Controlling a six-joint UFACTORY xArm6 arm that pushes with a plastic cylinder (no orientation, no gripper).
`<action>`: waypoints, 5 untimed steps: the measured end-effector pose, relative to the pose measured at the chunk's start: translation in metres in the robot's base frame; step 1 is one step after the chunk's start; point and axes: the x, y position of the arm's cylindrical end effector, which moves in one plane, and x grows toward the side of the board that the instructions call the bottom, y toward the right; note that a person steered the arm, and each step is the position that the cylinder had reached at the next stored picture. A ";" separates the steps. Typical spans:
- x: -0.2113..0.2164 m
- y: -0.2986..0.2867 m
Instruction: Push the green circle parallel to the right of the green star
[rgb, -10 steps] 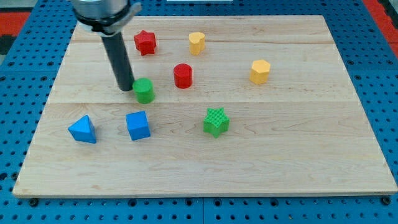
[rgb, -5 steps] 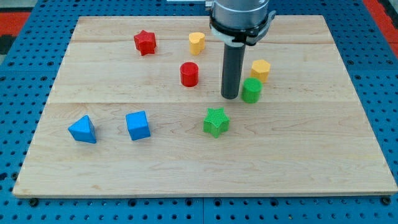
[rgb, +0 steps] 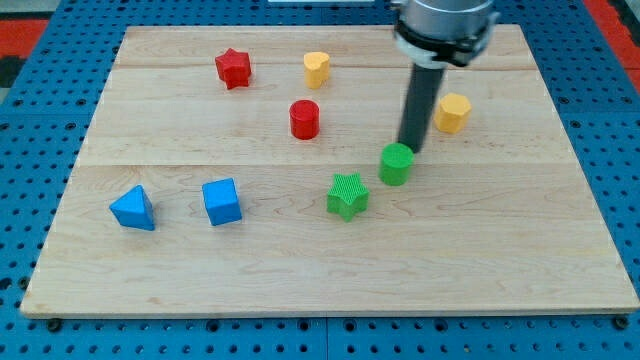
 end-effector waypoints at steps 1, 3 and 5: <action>0.000 -0.052; 0.018 0.005; 0.014 0.076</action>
